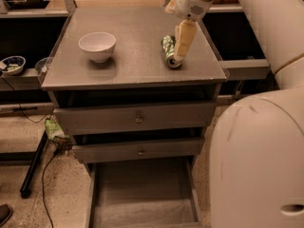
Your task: Place green can into bottom drawer
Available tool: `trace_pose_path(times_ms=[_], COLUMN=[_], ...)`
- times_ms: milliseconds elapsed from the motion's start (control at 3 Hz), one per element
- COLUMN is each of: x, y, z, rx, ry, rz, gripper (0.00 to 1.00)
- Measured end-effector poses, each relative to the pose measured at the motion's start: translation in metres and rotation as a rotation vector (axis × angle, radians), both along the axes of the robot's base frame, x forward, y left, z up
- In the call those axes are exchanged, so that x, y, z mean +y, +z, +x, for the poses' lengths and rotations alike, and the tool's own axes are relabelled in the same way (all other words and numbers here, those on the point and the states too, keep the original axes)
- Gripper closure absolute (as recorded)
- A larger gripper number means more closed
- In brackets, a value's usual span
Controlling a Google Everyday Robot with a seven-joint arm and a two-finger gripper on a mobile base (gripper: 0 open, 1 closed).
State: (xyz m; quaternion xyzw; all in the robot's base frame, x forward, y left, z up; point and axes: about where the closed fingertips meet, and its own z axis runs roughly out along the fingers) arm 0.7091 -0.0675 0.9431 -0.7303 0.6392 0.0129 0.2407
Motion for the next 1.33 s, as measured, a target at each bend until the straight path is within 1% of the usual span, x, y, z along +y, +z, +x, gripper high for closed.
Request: trace_pose_path(times_ms=[333, 667, 1000, 1333], x=[-0.017, -0.042, -0.042, -0.030], y=[-0.006, -0.016, -0.017, -0.030], z=[0.014, 0.032, 0.034, 0.052], rx=[-0.006, -0.001, -0.001, -0.011], ry=[-0.066, -0.122, -0.123, -0.098], rz=[-0.018, -0.029, -0.028, 0.007], gripper=[0.00, 0.00, 0.00, 0.00])
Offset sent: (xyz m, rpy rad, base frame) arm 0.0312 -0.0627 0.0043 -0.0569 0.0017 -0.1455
